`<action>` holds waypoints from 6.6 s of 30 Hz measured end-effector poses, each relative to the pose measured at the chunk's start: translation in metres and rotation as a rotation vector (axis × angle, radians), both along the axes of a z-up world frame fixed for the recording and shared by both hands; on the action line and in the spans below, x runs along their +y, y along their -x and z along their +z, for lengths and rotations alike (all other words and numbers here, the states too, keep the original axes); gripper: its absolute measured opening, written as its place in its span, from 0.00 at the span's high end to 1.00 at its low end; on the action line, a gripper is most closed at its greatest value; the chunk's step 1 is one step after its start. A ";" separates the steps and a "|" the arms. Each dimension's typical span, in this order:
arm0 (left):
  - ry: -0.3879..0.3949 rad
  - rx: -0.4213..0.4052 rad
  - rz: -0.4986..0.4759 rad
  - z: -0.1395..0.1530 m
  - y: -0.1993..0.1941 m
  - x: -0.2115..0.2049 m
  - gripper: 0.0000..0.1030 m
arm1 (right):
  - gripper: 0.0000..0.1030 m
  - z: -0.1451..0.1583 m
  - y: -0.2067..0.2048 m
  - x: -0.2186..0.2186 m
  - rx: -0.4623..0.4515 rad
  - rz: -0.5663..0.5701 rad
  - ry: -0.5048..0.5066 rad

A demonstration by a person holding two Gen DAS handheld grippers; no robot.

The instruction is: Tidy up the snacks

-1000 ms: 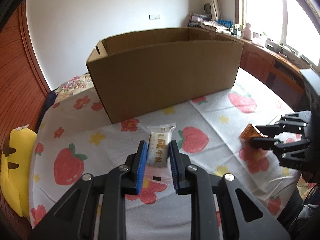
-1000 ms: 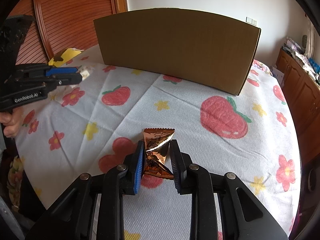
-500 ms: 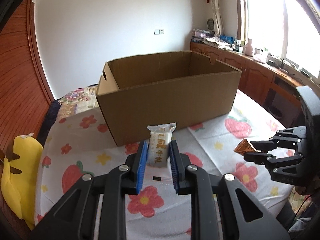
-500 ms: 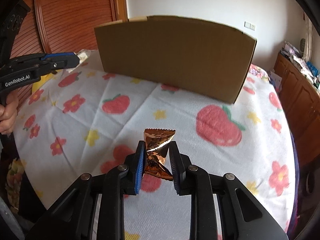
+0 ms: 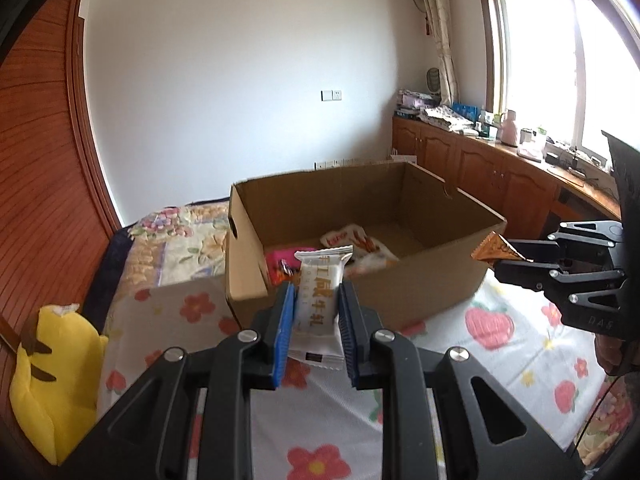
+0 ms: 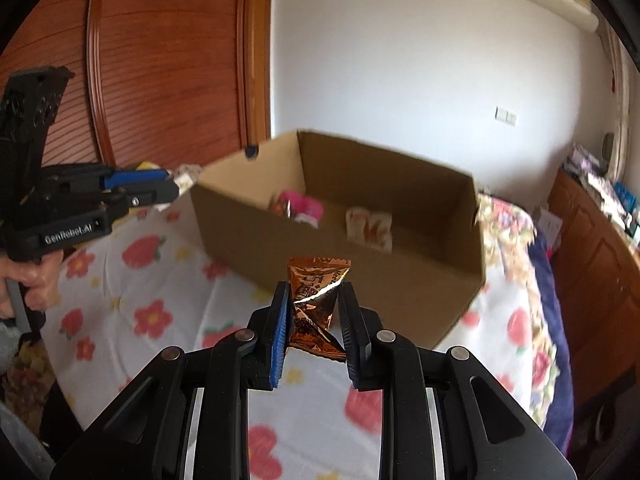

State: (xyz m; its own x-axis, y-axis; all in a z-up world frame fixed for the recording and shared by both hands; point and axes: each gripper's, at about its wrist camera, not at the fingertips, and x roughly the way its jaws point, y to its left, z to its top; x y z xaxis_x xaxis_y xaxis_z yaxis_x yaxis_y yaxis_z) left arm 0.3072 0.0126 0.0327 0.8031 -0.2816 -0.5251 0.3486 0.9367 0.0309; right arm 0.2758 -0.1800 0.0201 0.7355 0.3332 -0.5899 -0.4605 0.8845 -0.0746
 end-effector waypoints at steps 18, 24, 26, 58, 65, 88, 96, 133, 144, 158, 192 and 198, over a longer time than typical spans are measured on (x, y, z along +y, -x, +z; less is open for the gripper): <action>0.023 -0.010 0.014 -0.002 -0.083 -0.018 0.80 | 0.78 0.020 -0.079 0.001 -0.070 0.009 -0.038; 0.028 0.019 0.020 -0.018 -0.096 -0.023 0.80 | 0.78 0.009 -0.101 -0.004 -0.049 -0.015 -0.043; 0.023 0.021 0.027 -0.021 -0.098 -0.025 0.76 | 0.78 0.005 -0.106 -0.007 -0.042 -0.022 -0.042; -0.006 0.011 0.096 0.004 0.096 -0.009 0.58 | 0.60 0.022 0.068 -0.027 -0.011 -0.154 -0.112; -0.007 0.002 0.127 -0.002 0.135 -0.002 0.55 | 0.54 0.019 0.106 -0.022 -0.029 -0.188 -0.101; 0.010 -0.073 0.275 -0.016 0.212 0.010 0.29 | 0.11 -0.006 0.174 -0.025 -0.068 -0.300 -0.098; 0.019 -0.111 0.305 -0.018 0.226 0.014 0.09 | 0.07 -0.010 0.185 -0.021 -0.084 -0.329 -0.088; 0.017 -0.098 0.305 -0.033 0.245 0.010 0.05 | 0.01 -0.006 0.205 -0.029 -0.116 -0.371 -0.106; 0.014 -0.110 0.308 -0.030 0.246 0.011 0.05 | 0.01 -0.005 0.205 -0.030 -0.117 -0.376 -0.107; 0.014 -0.115 0.309 -0.028 0.247 0.010 0.05 | 0.01 -0.004 0.206 -0.031 -0.124 -0.378 -0.107; 0.015 -0.138 0.313 -0.021 0.252 0.011 0.05 | 0.01 -0.002 0.211 -0.032 -0.130 -0.378 -0.098; 0.020 -0.145 0.316 -0.019 0.255 0.010 0.05 | 0.01 -0.002 0.211 -0.032 -0.132 -0.378 -0.096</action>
State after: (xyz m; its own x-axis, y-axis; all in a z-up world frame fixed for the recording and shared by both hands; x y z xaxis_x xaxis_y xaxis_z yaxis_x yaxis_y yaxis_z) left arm 0.0520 0.0223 0.0133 0.9183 -0.0164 -0.3956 0.0349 0.9986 0.0396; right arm 0.0643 -0.2117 0.0185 0.8840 0.0742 -0.4616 -0.0939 0.9954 -0.0198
